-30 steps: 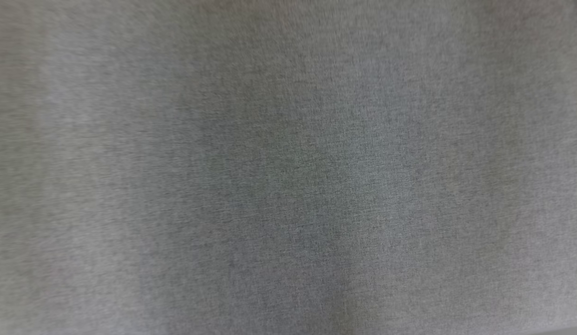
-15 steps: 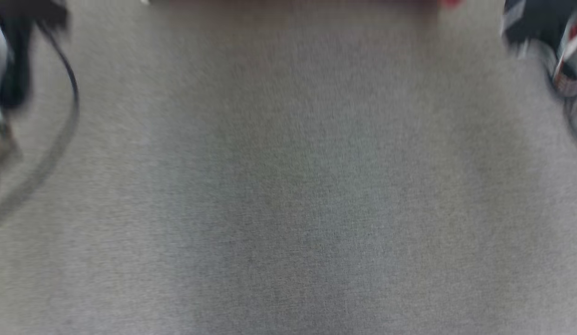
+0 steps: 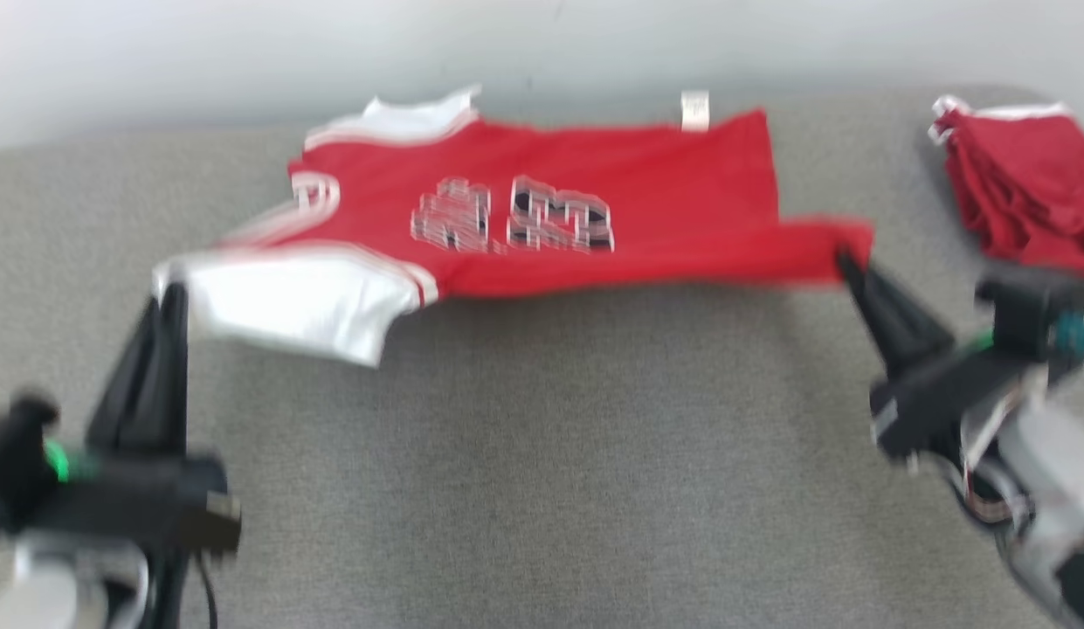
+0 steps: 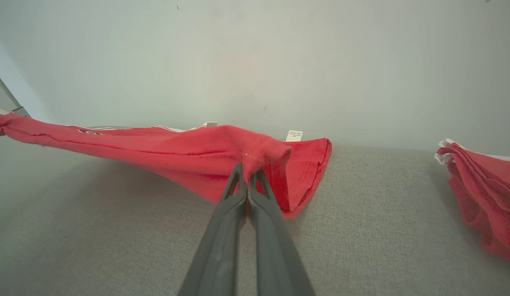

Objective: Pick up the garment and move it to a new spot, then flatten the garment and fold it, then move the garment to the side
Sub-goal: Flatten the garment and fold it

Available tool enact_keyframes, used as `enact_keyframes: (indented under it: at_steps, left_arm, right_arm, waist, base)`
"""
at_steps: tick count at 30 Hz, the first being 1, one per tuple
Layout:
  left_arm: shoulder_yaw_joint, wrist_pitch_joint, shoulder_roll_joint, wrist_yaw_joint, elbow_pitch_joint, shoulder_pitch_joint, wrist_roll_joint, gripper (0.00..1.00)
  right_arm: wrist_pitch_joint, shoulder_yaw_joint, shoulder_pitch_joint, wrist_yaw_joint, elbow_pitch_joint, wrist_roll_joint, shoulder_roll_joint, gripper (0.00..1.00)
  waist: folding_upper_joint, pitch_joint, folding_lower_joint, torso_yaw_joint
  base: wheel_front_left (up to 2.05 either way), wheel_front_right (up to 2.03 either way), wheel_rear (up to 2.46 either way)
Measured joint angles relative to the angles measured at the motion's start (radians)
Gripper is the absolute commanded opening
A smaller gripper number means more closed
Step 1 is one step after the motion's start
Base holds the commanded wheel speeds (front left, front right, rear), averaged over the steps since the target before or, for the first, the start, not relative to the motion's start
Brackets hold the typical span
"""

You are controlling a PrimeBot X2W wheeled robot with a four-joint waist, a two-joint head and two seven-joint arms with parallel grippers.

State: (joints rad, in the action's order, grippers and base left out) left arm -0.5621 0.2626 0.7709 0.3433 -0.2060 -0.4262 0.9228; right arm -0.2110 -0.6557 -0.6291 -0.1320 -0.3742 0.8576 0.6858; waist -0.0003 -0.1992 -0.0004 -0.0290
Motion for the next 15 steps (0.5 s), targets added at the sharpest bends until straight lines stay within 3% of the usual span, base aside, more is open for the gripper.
enact_keyframes:
  at_steps: [2, 6, 9, 15]
  left_arm:
    - [0.038, 0.0, -0.01, 0.032, -0.033, 0.104, 0.012, 0.0]
    - [0.058, 0.0, -0.054, 0.047, -0.064, 0.302, 0.007, 0.0]
    - [0.1, 0.0, -0.146, 0.024, -0.053, 0.46, 0.006, 0.0]
    - [0.16, 0.0, -0.247, -0.026, 0.01, 0.641, -0.008, 0.0]
  right_arm:
    - [0.006, 0.035, 0.086, 0.0, 0.023, -0.01, 0.0, 0.0]
    - [0.02, 0.108, 0.258, 0.0, 0.055, -0.043, -0.006, 0.0]
    - [0.028, 0.2, 0.418, 0.0, 0.076, -0.086, -0.039, 0.0]
    - [0.057, 0.288, 0.64, 0.0, 0.124, -0.165, -0.121, 0.0]
  waist:
    - [0.0, 0.024, 0.0, 0.0]
    - [0.0, 0.065, 0.0001, -0.001]
    - [0.0, 0.101, 0.0001, -0.001]
    - [0.0001, 0.149, 0.0002, 0.01]
  base:
    - [0.0, 0.0, 0.0]
    - [0.0, 0.0, 0.0]
    - [0.0, 0.0, 0.0]
    - [0.0, 0.0, 0.0]
